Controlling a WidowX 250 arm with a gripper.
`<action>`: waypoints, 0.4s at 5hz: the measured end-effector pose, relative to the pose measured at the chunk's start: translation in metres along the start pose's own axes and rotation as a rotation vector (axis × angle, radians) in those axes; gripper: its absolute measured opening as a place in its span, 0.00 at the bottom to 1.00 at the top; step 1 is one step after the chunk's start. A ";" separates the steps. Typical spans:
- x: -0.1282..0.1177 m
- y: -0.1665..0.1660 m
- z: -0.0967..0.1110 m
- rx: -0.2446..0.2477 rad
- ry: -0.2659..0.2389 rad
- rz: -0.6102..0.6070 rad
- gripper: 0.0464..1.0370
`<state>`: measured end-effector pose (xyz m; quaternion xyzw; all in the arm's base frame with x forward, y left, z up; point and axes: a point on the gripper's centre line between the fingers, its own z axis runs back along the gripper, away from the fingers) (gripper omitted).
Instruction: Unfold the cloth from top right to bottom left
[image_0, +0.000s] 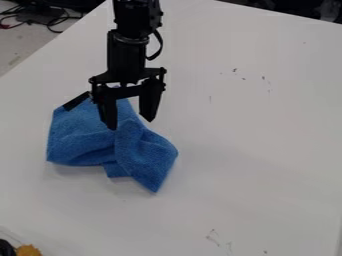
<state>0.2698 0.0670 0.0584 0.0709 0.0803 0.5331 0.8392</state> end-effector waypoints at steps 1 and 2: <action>0.001 -0.001 -0.010 0.015 0.028 0.032 0.96; 0.002 0.001 -0.014 0.006 0.036 0.062 0.93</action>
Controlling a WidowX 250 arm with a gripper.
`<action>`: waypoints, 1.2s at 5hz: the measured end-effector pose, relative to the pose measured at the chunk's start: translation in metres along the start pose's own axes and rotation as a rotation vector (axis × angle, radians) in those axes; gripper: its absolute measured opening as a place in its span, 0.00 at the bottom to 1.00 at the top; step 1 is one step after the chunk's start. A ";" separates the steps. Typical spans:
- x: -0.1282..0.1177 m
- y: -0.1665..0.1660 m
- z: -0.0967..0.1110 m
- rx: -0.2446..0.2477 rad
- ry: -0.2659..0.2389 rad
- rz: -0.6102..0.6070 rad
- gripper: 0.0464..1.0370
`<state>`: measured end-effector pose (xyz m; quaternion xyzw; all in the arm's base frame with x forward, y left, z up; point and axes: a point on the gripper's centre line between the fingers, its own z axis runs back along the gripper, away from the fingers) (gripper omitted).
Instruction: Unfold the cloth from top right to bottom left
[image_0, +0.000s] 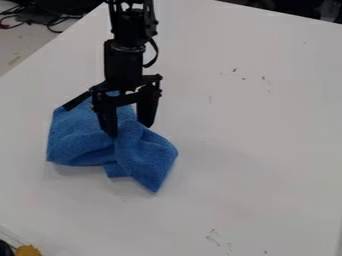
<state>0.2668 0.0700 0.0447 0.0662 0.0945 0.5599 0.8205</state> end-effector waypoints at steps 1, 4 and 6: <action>-0.001 0.003 -0.005 0.008 0.001 0.026 0.80; -0.014 0.013 -0.006 -0.029 0.000 0.039 0.06; -0.025 0.037 0.011 -0.271 -0.073 0.141 0.02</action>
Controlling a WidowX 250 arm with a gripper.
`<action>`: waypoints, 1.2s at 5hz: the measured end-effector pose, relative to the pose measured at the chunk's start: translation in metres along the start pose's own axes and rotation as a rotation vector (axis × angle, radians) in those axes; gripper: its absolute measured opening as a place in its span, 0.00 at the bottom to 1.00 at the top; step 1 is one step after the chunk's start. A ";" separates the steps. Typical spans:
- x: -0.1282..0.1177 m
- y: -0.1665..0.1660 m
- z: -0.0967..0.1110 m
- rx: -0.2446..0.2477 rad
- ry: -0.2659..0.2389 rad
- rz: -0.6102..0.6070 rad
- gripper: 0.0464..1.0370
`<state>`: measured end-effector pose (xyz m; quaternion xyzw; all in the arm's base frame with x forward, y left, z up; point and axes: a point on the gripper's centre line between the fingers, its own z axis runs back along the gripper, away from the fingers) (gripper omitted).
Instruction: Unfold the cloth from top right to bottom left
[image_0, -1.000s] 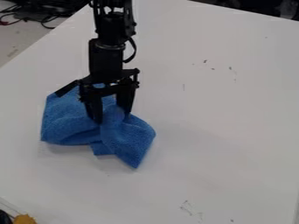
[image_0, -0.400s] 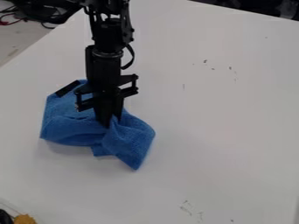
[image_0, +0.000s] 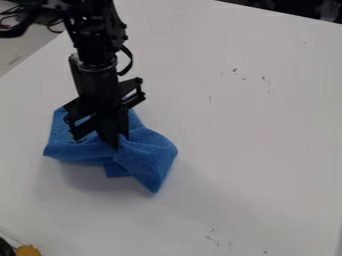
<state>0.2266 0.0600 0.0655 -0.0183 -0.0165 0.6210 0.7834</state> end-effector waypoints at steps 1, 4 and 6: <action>-0.010 0.017 -0.001 -0.078 -0.030 0.090 0.03; -0.051 0.045 -0.043 -0.213 -0.070 0.288 0.04; -0.062 0.041 -0.059 -0.177 -0.080 0.316 0.25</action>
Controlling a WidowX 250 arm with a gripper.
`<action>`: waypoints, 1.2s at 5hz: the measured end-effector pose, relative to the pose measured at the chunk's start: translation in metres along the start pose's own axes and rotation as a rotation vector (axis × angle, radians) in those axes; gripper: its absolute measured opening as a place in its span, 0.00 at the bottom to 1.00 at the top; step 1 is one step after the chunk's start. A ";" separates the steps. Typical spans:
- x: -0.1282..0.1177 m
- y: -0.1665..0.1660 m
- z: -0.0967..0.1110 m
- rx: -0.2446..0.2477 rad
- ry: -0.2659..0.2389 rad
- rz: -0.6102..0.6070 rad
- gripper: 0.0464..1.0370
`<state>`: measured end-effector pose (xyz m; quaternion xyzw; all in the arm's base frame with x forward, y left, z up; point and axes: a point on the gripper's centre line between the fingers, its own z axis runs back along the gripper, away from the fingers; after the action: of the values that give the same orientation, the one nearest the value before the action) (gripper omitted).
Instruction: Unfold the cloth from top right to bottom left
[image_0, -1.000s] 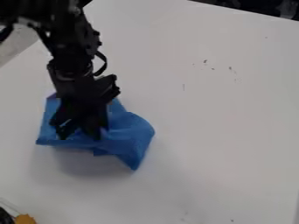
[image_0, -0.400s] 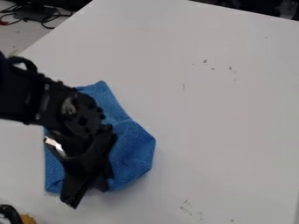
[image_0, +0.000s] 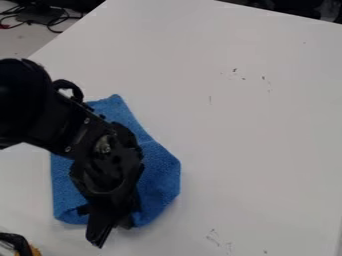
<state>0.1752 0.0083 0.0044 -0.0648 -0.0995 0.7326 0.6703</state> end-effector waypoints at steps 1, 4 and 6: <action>0.000 0.002 0.001 0.047 -0.006 -0.056 0.53; 0.005 0.003 0.045 0.093 -0.076 -0.076 0.97; -0.008 0.014 0.064 0.115 -0.117 -0.035 0.96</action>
<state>0.1483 -0.0048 0.0627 0.0185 -0.0975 0.7277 0.6786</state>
